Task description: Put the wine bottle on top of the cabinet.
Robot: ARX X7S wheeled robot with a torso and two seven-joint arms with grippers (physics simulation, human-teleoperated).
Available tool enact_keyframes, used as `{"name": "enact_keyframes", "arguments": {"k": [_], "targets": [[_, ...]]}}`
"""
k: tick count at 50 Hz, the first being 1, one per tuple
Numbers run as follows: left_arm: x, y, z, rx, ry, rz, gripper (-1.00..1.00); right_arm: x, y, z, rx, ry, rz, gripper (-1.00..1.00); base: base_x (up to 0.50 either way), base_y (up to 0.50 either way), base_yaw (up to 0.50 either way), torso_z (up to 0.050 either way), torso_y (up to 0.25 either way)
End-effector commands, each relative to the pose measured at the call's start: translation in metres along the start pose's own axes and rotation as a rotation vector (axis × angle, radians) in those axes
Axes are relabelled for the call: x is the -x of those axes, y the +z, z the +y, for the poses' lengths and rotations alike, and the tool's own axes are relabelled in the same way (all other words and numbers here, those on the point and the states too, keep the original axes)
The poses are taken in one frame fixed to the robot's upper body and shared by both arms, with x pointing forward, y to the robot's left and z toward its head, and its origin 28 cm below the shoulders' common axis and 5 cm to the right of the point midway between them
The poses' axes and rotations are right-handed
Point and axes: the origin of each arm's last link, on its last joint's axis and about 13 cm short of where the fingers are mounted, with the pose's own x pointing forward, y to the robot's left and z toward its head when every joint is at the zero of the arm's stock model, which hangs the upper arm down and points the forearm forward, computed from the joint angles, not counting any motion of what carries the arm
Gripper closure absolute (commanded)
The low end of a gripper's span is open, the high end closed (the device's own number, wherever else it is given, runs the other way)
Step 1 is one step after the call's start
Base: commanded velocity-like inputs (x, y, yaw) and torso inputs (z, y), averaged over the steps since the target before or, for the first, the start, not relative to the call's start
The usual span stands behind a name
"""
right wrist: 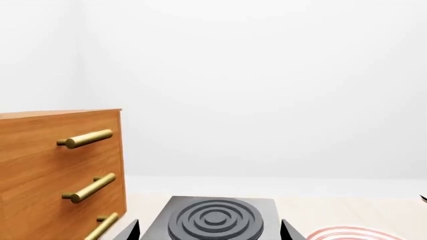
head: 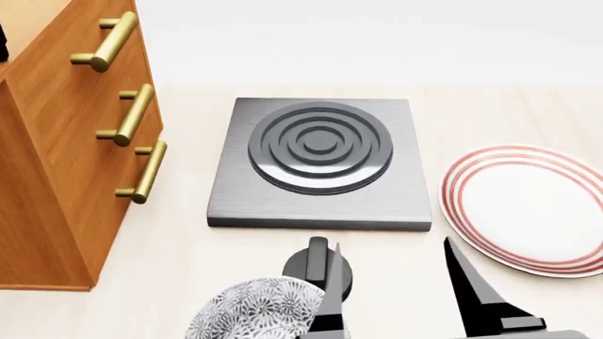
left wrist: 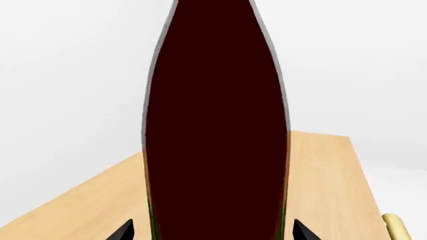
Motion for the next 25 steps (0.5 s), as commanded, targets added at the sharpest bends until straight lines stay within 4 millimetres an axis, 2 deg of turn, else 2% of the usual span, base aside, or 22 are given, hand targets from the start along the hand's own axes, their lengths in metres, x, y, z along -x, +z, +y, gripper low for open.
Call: {"name": "enact_keyframes", "arguments": {"k": [1,4,10,20,25], "targets": [[0.014,-0.045,-0.008,0.023,-0.069,0.115,-1.00,-0.002,0.001,-0.001,0.003,-0.002,-0.020,-1.00,0.00,0.00,0.00,0.000,0.000],[0.016,-0.045,-0.007,0.030,-0.069,0.103,-1.00,-0.002,0.001,0.000,0.004,-0.001,-0.018,-1.00,0.00,0.00,0.00,0.000,0.000],[0.035,-0.053,-0.008,0.019,-0.088,0.009,-1.00,-0.002,0.000,0.000,0.003,0.003,-0.016,-1.00,0.00,0.00,0.00,-0.002,0.000],[0.067,-0.032,-0.010,0.009,-0.167,-0.134,-1.00,-0.002,-0.001,0.002,0.006,0.013,-0.012,-1.00,0.00,0.00,0.00,-0.002,0.000],[0.090,-0.033,-0.010,-0.014,-0.202,-0.200,-1.00,-0.001,0.001,0.002,0.006,0.017,-0.015,-1.00,0.00,0.00,0.00,0.000,0.000]]}}
